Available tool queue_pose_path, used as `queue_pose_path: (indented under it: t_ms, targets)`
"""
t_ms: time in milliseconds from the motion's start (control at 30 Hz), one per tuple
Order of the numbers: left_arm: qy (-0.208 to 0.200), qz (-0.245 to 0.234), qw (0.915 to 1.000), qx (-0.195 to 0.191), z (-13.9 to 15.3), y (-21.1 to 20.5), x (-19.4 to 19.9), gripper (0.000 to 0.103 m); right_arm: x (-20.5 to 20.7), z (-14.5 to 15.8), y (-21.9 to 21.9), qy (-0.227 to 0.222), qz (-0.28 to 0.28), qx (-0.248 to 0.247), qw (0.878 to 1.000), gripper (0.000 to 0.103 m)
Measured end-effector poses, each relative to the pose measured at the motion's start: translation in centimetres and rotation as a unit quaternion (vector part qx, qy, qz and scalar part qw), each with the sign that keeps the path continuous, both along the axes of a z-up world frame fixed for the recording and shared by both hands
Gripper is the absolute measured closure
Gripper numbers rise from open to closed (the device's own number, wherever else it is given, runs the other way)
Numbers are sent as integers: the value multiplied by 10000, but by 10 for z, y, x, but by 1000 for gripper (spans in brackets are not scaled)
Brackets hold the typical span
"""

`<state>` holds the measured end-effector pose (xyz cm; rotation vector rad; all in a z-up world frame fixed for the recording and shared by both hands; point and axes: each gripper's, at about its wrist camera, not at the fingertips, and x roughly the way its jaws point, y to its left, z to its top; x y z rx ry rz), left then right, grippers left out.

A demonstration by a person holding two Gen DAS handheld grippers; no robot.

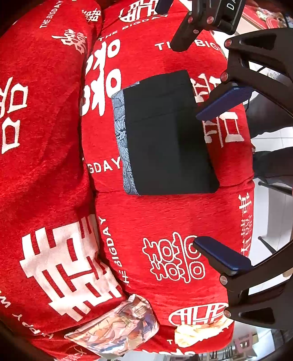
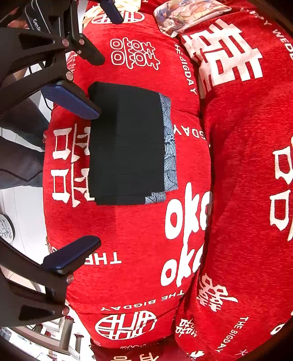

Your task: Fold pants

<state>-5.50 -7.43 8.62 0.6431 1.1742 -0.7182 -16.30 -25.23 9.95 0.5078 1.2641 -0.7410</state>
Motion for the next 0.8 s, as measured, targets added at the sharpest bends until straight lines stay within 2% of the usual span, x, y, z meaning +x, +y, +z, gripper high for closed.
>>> queue_pose_path:
  t_ms: [800]
  targets:
    - [74, -49, 10000, -26, 0, -2, 0, 0, 2, 0, 0, 11, 19, -19, 10000, 0]
